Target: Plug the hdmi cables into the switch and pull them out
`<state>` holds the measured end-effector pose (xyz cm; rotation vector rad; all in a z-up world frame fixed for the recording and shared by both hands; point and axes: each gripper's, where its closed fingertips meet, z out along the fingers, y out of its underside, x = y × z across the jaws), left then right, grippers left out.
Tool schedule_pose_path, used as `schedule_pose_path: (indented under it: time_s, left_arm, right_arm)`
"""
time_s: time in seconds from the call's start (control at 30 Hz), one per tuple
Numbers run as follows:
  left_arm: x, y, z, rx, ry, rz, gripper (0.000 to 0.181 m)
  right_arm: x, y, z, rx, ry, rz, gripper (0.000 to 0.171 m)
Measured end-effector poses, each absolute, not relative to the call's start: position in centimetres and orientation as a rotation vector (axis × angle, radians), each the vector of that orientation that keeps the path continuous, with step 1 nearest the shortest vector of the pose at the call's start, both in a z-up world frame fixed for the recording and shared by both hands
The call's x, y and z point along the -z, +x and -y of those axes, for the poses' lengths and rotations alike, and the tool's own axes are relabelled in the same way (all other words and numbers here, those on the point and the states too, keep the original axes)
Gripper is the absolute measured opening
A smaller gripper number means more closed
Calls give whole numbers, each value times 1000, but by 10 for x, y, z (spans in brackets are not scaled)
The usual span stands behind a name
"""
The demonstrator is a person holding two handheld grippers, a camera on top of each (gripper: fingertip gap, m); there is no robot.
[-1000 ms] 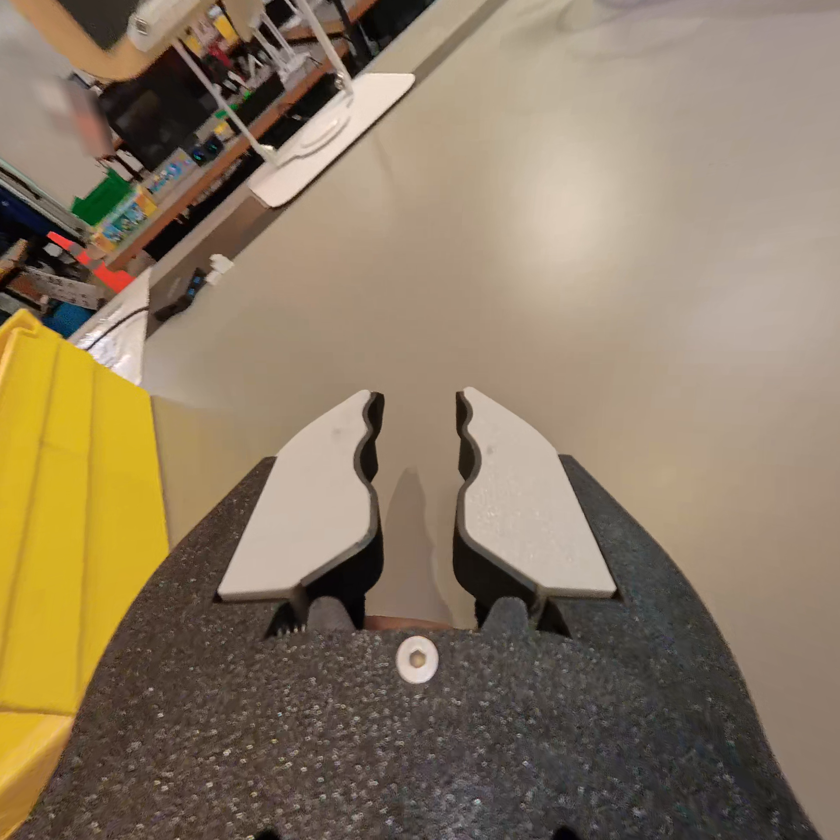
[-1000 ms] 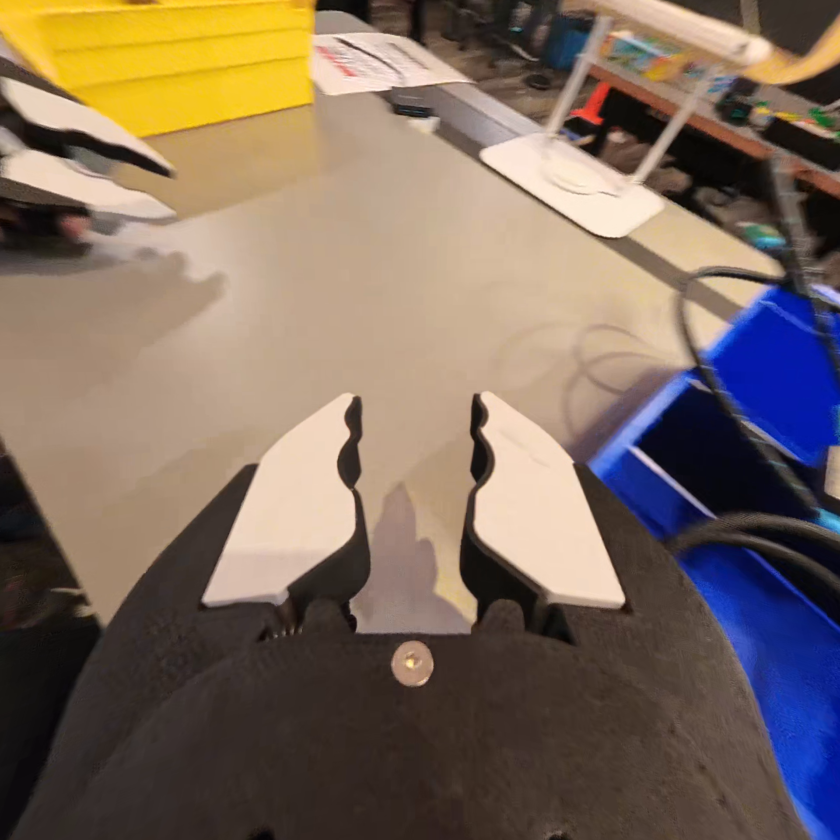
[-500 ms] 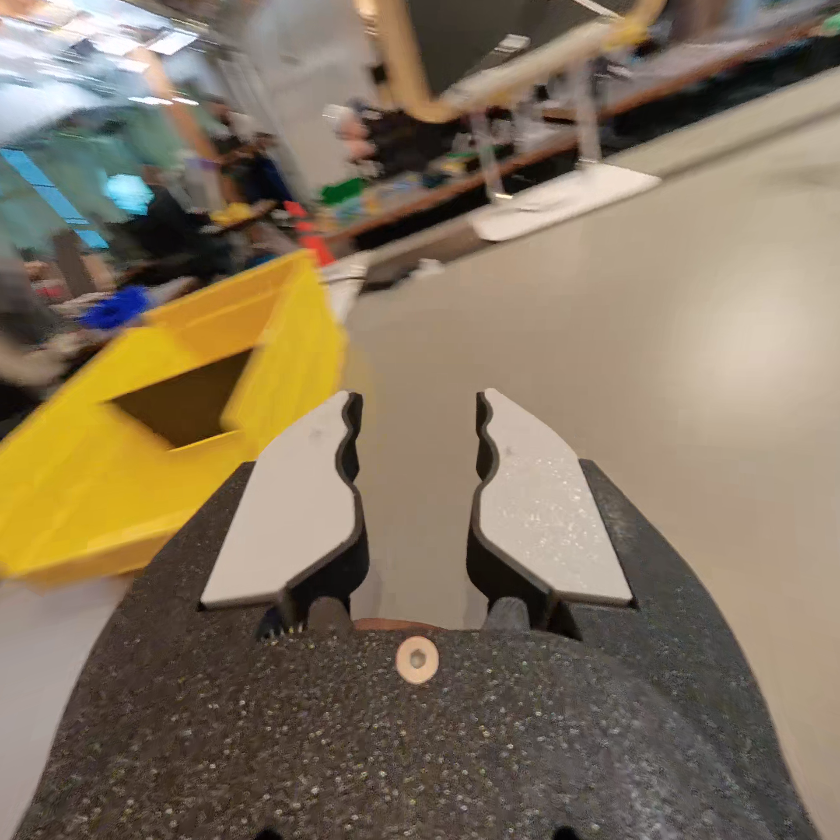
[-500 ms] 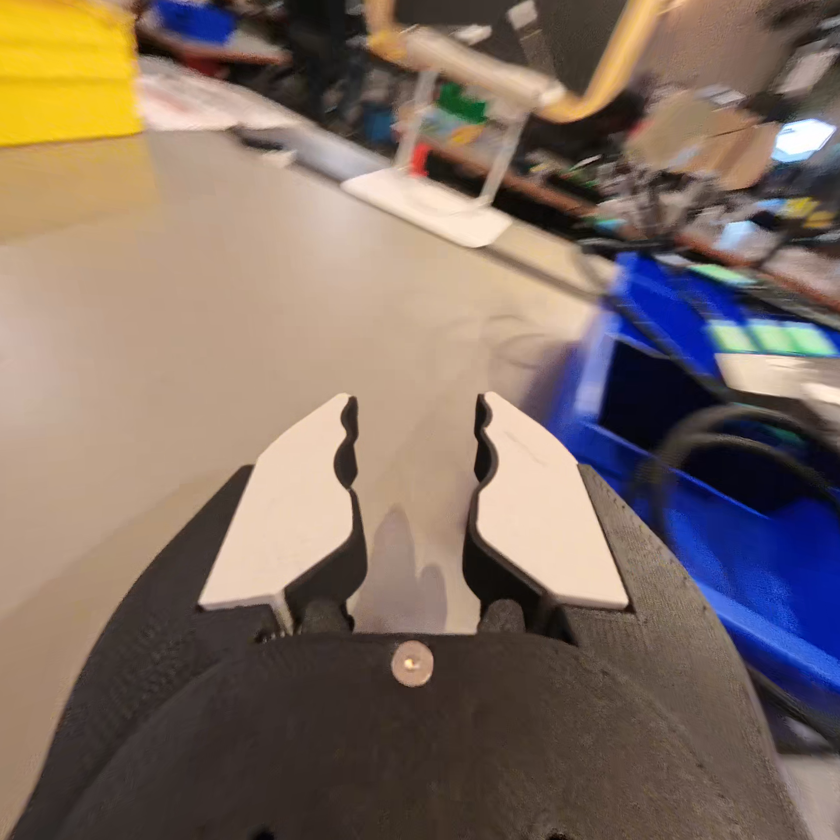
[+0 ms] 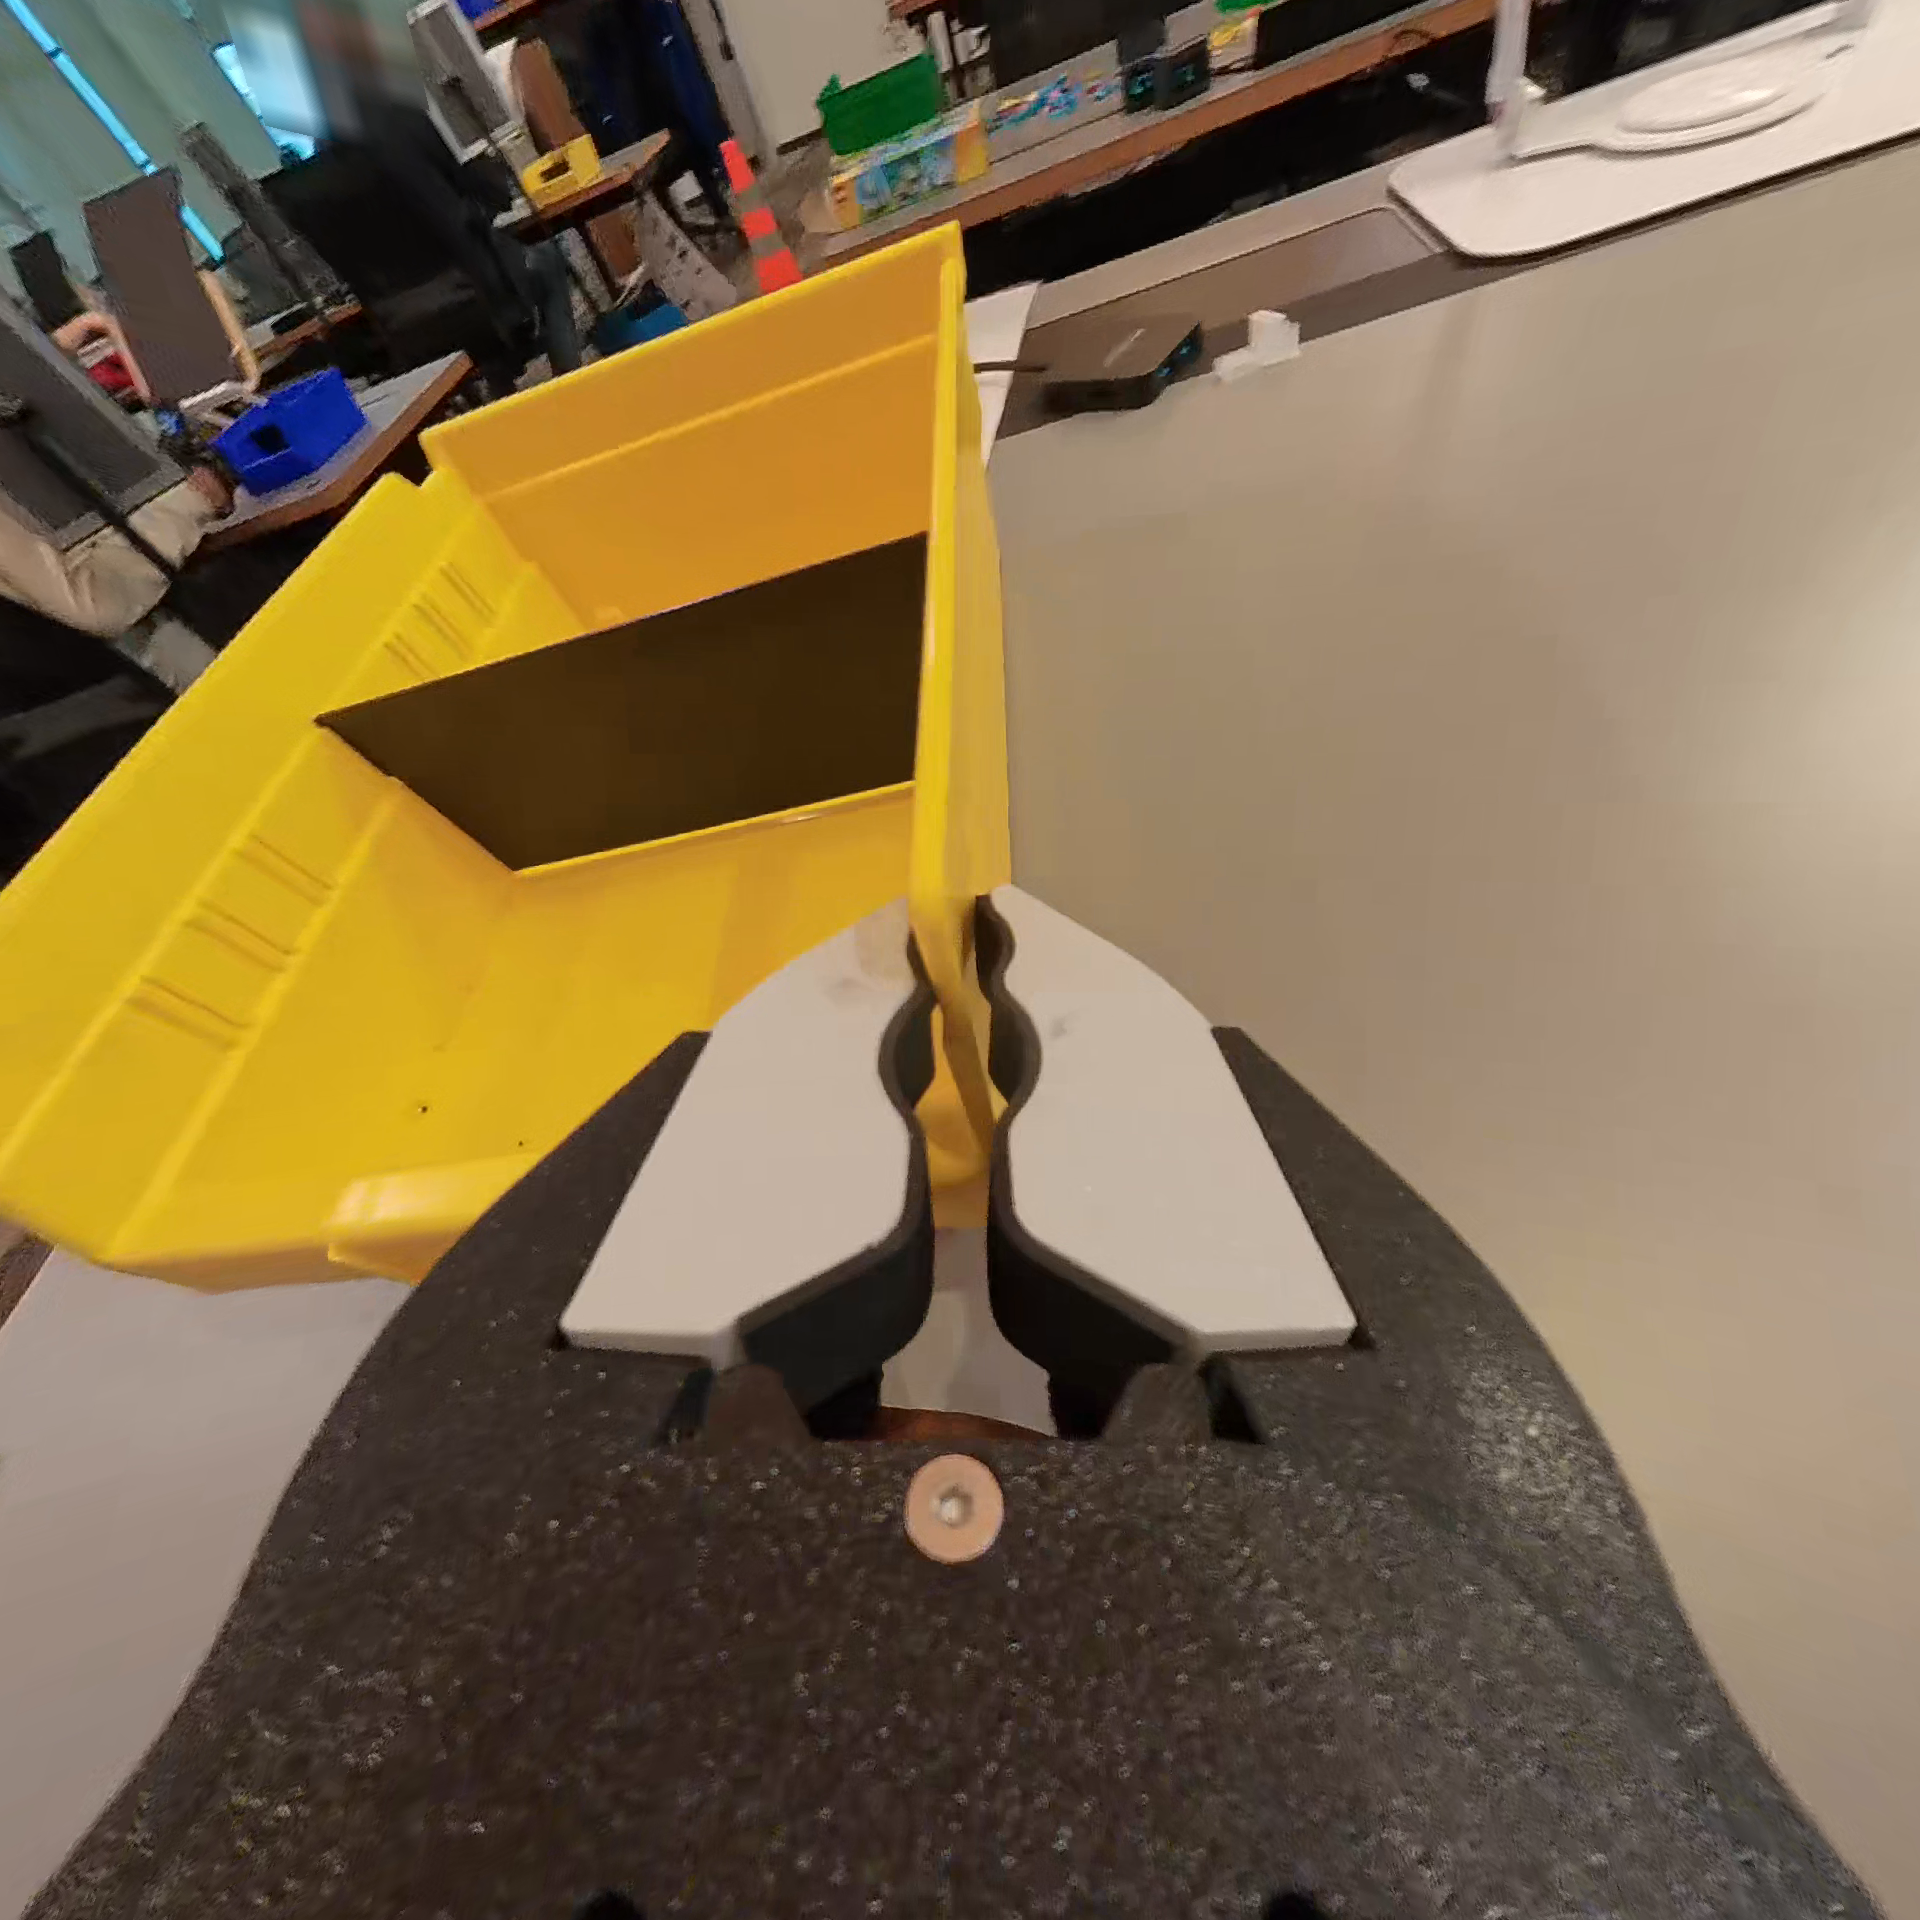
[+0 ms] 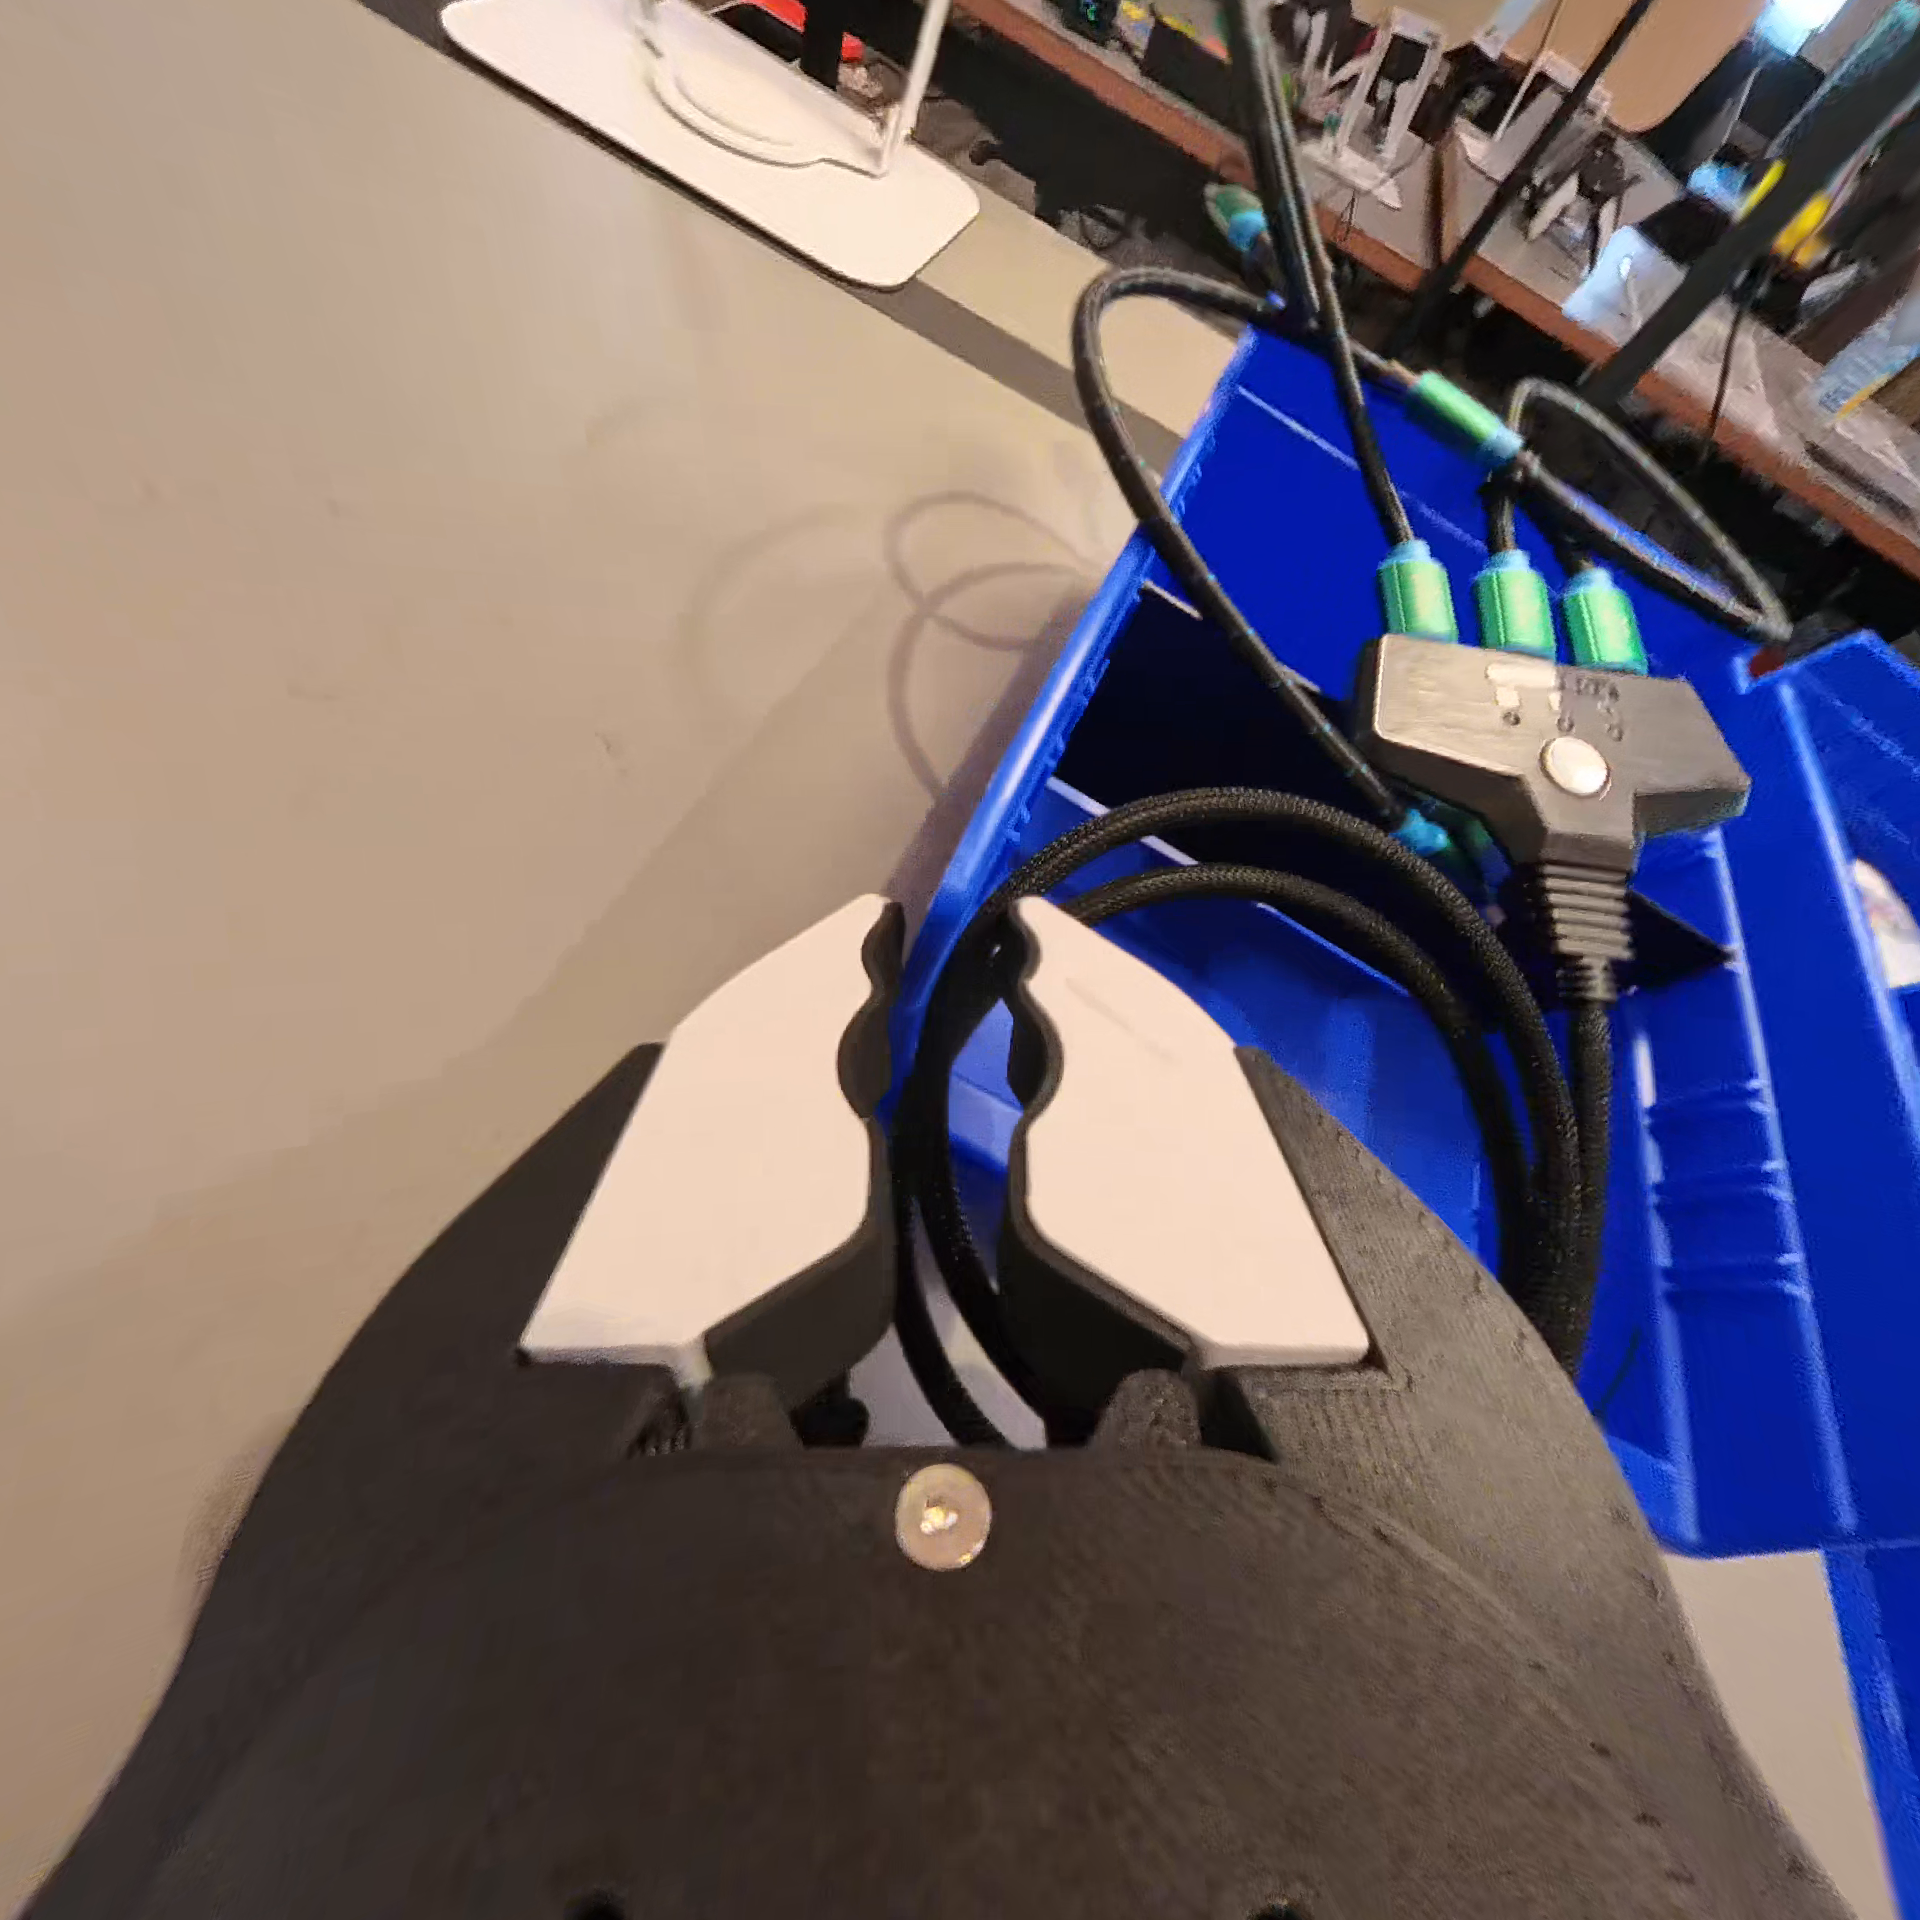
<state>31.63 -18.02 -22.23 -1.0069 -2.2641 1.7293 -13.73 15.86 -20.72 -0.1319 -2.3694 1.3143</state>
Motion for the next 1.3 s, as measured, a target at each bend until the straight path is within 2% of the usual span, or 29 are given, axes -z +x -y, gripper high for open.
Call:
schedule_pose_path:
  time_s: [0.13, 0.57, 0.9, 1.1, 1.3]
  left_arm:
    - [222, 316, 154, -1712, -1157, 2168, 4]
    - [223, 282, 18, -1279, -1657, 1453, 5]
    - [224, 300, -75, -793, -1802, 936, 3]
    - [223, 317, -105, -624, -1838, 788, 3]
    - [224, 286, -130, -633, -1850, 759, 3]
  right_arm:
    - [207, -136, -151, -1292, 10, 2339, 12]
    - [207, -117, -107, -1482, 297, 2471, 15]
    - [208, -61, -92, -1637, 971, 2563, 14]
    - [209, -40, -73, -1685, 1252, 2598, 11]
    - [209, 1, -33, -1718, 1542, 2612, 12]
